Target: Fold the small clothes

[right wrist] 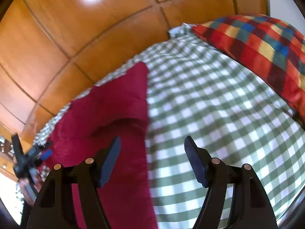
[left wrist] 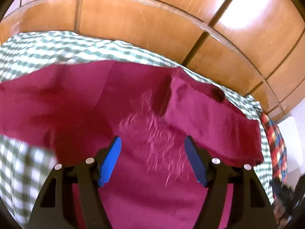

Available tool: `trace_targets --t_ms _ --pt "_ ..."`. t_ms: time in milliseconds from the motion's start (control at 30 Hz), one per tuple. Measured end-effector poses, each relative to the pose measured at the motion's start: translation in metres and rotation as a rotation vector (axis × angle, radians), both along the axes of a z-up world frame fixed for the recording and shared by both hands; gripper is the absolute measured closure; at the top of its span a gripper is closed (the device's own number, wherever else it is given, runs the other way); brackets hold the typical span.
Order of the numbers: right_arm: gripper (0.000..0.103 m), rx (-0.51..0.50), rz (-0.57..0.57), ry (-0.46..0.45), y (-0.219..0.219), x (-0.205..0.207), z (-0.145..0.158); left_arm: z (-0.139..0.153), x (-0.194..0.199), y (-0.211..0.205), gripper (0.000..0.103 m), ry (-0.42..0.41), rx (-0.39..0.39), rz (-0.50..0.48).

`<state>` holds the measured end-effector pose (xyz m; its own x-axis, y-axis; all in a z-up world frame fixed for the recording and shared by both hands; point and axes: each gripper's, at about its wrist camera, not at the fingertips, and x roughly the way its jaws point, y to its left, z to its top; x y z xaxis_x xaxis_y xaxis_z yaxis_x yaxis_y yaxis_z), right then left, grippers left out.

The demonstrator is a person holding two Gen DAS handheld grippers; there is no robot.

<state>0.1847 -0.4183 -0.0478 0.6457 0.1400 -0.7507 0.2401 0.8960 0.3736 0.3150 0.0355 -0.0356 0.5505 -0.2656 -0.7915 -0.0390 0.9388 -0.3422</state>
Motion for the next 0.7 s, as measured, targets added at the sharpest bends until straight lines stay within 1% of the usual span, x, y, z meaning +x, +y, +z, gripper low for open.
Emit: trace_targets --t_ms 67,133,167,200,233,267,300,333,367,400,467,500,533,600,633,700 --pt "0.034 -0.038 0.007 0.023 0.003 0.007 -0.009 -0.002 0.017 -0.011 0.035 0.005 0.021 -0.018" --pt "0.034 -0.052 0.014 0.031 0.006 0.018 -0.015 -0.004 0.03 -0.025 0.035 0.008 0.043 -0.037" --pt "0.034 -0.049 0.018 0.03 0.009 0.023 -0.017 -0.006 0.035 -0.03 0.04 0.014 0.044 -0.06" --pt "0.034 -0.051 0.02 0.03 0.011 0.029 -0.019 -0.011 0.042 -0.037 0.048 0.031 0.049 -0.095" --pt "0.034 -0.059 0.02 0.033 0.014 0.036 -0.022 -0.013 0.046 -0.042 0.067 0.046 0.064 -0.104" --pt "0.034 -0.065 0.02 0.036 0.016 0.043 -0.024 -0.015 0.049 -0.047 0.076 0.055 0.097 -0.098" --pt "0.034 -0.07 0.024 0.037 0.02 0.051 -0.026 -0.013 0.05 -0.05 0.084 0.042 0.104 -0.103" --pt "0.034 -0.077 0.026 0.035 0.022 0.056 -0.026 -0.01 0.05 -0.052 0.096 0.037 0.095 -0.117" --pt "0.034 -0.092 0.023 0.034 0.024 0.061 -0.026 -0.001 0.047 -0.051 0.096 0.016 0.088 -0.122" --pt "0.034 -0.104 0.017 0.031 0.025 0.063 -0.025 0.011 0.041 -0.048 0.096 -0.025 0.076 -0.113" --pt "0.034 -0.085 0.022 0.023 0.025 0.062 -0.02 0.038 0.026 -0.035 0.096 -0.101 0.015 -0.102" --pt "0.034 -0.072 0.033 0.015 0.024 0.059 -0.017 0.048 0.016 -0.027 0.096 -0.132 -0.004 -0.09" --pt "0.034 -0.062 0.052 0.003 0.024 0.053 -0.012 0.053 0.008 -0.02 0.096 -0.153 0.009 -0.078" --pt "0.034 -0.034 0.084 -0.012 0.024 0.042 -0.004 0.053 -0.001 -0.011 0.096 -0.166 0.057 -0.06" --pt "0.034 -0.002 0.107 -0.032 0.024 0.036 0.002 0.049 -0.004 -0.007 0.096 -0.162 0.083 -0.055" --pt "0.034 0.019 0.132 -0.059 0.029 0.035 0.011 0.034 0.0 -0.003 0.096 -0.122 0.126 -0.051"
